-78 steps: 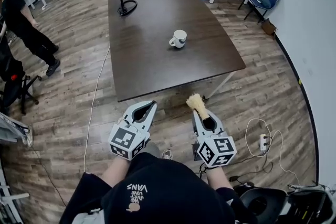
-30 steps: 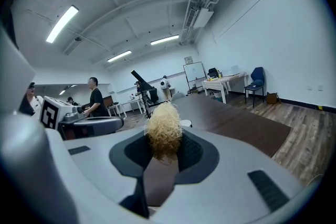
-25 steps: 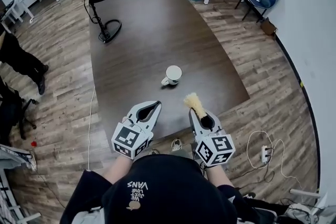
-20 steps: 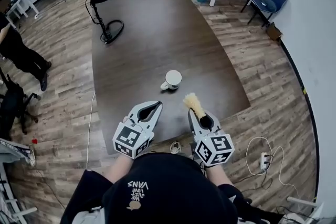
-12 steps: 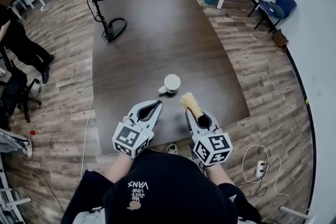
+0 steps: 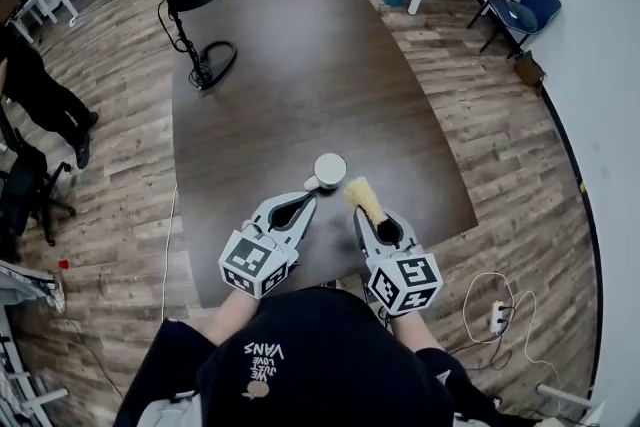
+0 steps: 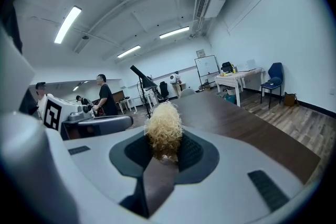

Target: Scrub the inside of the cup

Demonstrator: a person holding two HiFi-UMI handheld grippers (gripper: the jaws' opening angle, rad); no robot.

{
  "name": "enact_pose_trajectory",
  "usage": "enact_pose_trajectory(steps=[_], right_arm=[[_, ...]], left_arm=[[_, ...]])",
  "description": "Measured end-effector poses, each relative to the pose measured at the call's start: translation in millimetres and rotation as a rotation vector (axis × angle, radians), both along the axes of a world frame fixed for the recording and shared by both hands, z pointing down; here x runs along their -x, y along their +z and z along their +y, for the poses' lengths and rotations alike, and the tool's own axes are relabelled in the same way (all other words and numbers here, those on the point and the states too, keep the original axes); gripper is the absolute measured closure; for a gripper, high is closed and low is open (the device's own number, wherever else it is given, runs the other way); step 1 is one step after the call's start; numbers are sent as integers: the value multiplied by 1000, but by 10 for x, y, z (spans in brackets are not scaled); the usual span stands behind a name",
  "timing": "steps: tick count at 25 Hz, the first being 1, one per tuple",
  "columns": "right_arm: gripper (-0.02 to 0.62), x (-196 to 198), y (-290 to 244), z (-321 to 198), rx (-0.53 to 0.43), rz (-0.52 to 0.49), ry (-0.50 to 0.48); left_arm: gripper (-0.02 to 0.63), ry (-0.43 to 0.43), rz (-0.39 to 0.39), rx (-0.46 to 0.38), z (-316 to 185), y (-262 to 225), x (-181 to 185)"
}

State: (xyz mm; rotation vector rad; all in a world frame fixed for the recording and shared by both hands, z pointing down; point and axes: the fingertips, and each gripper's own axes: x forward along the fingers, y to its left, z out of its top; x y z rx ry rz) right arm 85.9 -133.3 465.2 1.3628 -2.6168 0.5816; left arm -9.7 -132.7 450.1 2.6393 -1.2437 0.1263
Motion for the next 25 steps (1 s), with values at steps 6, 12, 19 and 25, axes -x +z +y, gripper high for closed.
enact_pose_trajectory(steps=[6,12,19,25], right_arm=[[495,2,2,-15,6,6,34],[495,-68,-6,-14,15,16,57],[495,-39,26,-12,30,25,62],[495,-85,87,7,50,39,80]], left_arm=[[592,13,-51,29,-128,180,37],[463,26,-64,67,-332,286,16],[299,74,-106,104,-496,489,-29],[225,126,-162,101,-649,768,-141]])
